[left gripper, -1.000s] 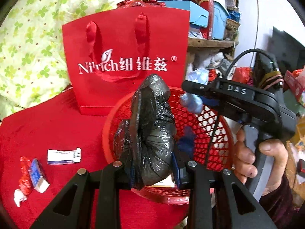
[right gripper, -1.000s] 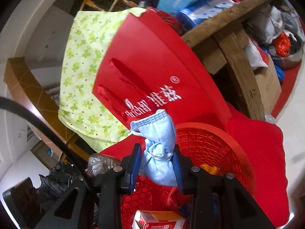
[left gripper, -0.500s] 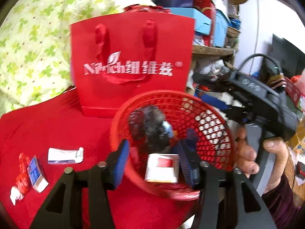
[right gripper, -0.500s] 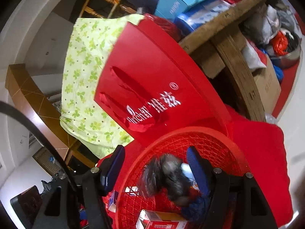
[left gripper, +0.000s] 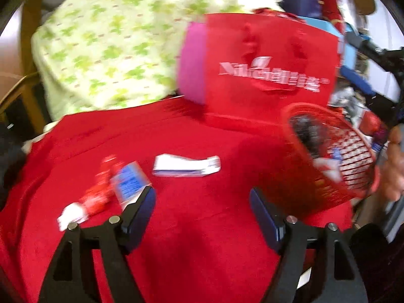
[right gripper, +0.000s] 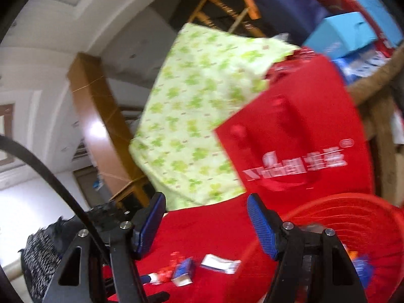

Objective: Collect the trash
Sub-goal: 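Grasp the white tissue with the left tool while the right grasps the white medicine box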

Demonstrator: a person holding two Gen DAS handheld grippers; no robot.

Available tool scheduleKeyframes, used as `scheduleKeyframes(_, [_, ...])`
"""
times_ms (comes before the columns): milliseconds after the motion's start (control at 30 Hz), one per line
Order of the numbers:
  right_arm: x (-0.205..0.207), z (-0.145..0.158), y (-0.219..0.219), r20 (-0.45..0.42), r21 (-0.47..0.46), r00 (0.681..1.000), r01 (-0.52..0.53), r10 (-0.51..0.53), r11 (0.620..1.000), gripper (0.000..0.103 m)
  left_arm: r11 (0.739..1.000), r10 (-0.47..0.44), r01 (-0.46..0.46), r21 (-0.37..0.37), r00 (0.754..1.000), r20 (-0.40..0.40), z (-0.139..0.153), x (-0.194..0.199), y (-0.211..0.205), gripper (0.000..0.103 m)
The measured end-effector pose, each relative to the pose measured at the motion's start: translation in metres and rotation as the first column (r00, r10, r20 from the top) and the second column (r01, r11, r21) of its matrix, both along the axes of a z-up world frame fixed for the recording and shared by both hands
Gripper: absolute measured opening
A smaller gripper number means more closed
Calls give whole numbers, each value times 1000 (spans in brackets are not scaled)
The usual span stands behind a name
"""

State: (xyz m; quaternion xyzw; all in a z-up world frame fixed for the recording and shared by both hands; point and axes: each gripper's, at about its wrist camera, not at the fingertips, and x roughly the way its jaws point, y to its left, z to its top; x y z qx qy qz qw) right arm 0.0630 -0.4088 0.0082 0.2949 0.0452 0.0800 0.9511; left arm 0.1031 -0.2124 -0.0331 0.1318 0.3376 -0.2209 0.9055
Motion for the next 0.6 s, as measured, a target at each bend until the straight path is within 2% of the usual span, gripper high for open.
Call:
scheduleKeyframes(133, [27,1,45,-39,-64,995,-97,95,993,71,992,125,-126,21,992,15,-5,8,60,77])
scheduleKeyframes(267, [62,-11,87,-151,-114,975,-183,165,976,71,972,234,-234,20,972,12,-11,15,116,77])
scheduleKeyframes(433, [111,-43,123,-336,-154,926,-233,171,960,71,942,334,-334,2,942,-1,-23,23,174,77])
scheduleKeyframes(600, [148,-70,130,-446,-169,885,-230,134,959,71,920,392,-392,0,920,-18,-34,33,213,77])
